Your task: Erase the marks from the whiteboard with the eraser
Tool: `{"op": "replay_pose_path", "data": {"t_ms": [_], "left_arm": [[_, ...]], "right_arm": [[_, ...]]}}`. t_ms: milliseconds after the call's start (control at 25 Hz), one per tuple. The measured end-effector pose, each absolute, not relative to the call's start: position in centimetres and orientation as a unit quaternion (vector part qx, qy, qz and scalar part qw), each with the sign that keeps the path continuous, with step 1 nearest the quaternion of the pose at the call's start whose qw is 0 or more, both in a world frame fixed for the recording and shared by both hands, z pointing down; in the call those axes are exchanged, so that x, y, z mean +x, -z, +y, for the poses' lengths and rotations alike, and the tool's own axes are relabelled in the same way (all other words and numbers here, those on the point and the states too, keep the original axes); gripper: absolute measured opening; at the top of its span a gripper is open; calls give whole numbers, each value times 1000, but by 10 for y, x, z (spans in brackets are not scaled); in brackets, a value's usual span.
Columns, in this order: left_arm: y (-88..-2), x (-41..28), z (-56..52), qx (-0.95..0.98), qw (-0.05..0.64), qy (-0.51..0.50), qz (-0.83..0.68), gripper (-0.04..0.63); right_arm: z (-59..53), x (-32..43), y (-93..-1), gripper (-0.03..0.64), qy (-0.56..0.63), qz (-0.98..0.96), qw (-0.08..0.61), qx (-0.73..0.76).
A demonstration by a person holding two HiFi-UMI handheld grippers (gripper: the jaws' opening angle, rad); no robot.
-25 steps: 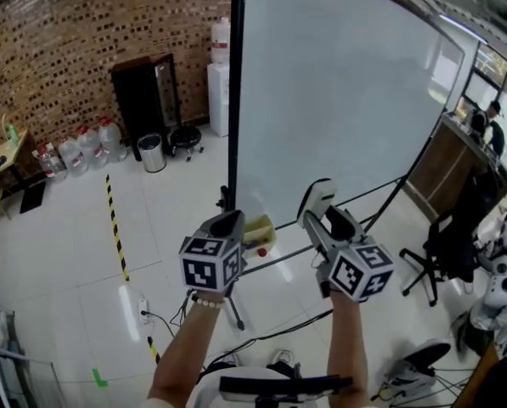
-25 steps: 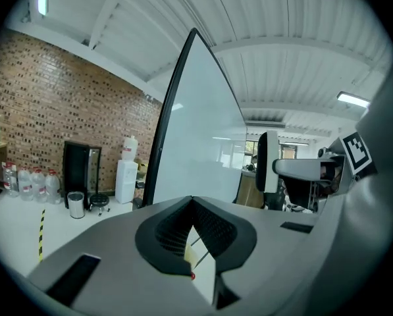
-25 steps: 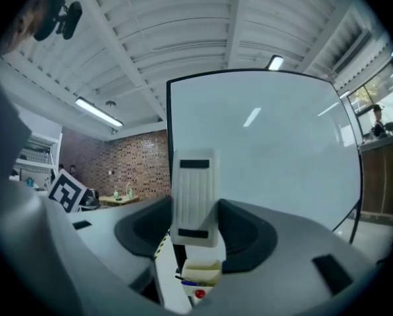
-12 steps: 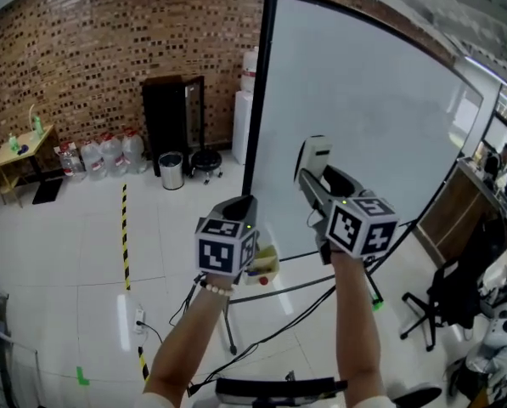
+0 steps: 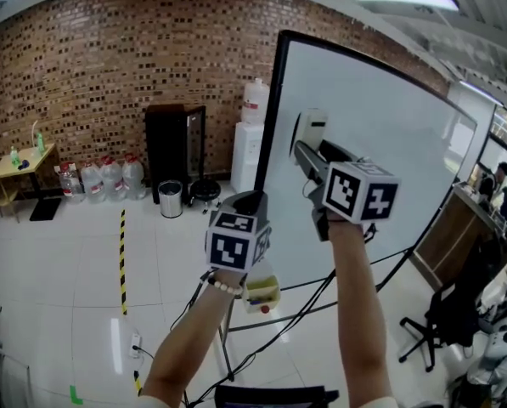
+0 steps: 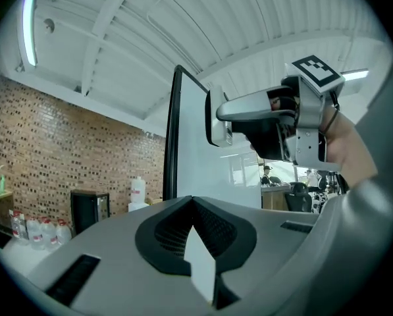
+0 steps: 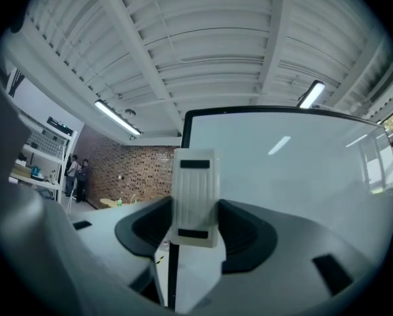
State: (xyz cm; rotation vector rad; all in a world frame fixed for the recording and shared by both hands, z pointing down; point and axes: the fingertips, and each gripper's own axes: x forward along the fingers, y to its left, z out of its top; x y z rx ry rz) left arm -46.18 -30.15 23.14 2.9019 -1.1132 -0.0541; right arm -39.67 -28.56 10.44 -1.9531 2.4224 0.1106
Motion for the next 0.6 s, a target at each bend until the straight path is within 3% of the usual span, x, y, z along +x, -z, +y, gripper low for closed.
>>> {"op": "replay_pose_path", "data": {"t_ms": [600], "left_arm": [[-192,-464,-296,946,-22,24,-324,-12]], "right_arm": [[-314,-420,15,242,-83,759,4,-646]]}}
